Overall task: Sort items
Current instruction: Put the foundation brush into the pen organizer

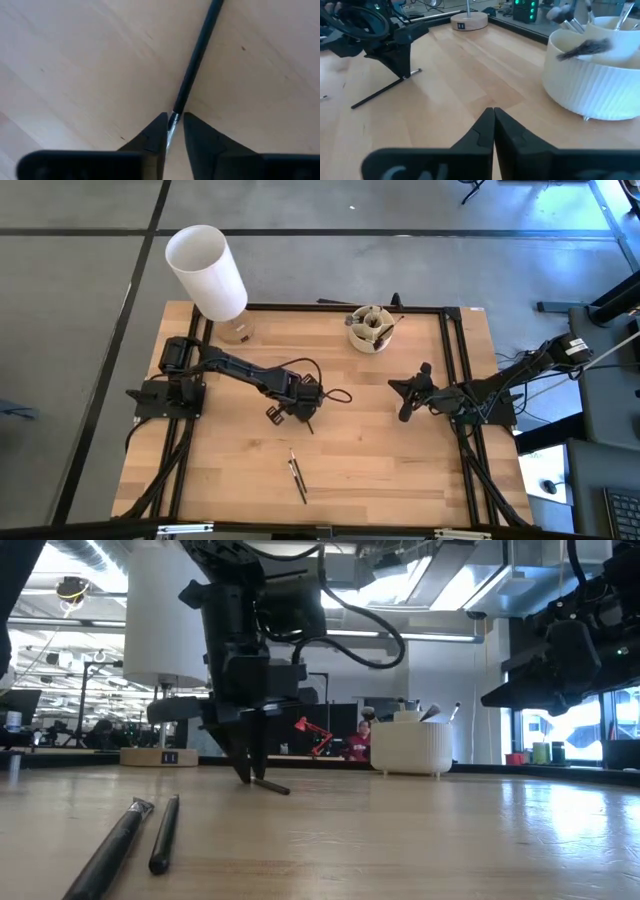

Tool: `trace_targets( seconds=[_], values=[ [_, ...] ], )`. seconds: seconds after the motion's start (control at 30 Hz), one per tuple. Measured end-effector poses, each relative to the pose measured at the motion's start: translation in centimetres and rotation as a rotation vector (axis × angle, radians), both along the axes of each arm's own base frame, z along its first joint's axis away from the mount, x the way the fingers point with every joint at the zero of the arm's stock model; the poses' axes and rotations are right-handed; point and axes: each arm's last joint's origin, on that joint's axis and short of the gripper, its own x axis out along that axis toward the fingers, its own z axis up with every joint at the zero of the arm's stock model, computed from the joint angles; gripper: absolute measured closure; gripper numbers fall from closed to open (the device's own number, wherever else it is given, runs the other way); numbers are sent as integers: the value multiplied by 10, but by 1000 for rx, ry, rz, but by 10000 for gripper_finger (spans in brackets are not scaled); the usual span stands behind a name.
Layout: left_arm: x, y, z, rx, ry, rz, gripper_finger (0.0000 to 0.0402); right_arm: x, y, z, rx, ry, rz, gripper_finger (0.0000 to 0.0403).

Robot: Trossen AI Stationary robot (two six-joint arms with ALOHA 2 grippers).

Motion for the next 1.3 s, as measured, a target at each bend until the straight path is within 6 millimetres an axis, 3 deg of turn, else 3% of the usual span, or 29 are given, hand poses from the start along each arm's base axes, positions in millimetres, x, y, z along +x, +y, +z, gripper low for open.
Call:
trace_targets(
  seconds=[0.3, 0.6, 0.83, 1.3],
  values=[
    [3, -3, 2, 128, -14, -96, 389, -1, 0, -2, 12, 16, -4, 392],
    [5, -18, 3, 308, -10, -182, 381, -1, 0, -2, 10, 17, -5, 390],
    [10, -26, 9, 342, -39, -202, 387, -1, 0, -2, 2, 19, -10, 390],
    [26, -21, 33, 535, -85, -218, 387, -1, -1, -2, 0, 19, -12, 389]
  ],
)
